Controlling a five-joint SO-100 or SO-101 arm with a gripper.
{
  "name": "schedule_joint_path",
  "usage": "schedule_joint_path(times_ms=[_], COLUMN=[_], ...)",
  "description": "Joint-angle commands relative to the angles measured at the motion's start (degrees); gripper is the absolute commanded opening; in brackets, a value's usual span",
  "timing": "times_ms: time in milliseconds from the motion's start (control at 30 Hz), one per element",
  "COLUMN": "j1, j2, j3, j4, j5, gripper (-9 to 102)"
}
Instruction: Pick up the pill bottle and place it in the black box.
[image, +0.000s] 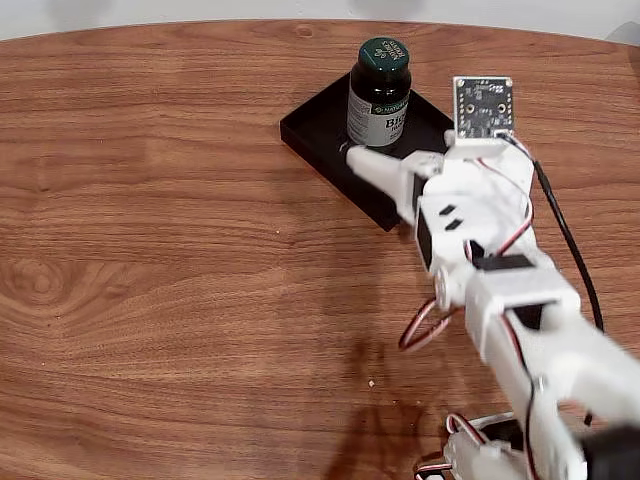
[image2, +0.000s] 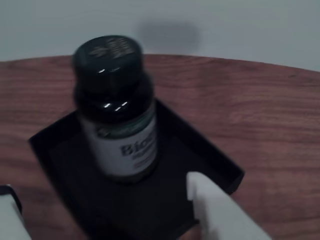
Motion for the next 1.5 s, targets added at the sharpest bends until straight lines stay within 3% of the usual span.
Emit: schedule_joint_path(times_ms=[0,633,1000,1467], j1=[-1.76,4.22,5.71,7.65], j2=[16.08,50.98,59.68,64.78], j3=[2.64,18.90,18.90,18.98], j4=[12.04,57.39,79.19,99.40], j5=[-1.05,-2.72,-3.43,-4.57], gripper=[39,35,33,9])
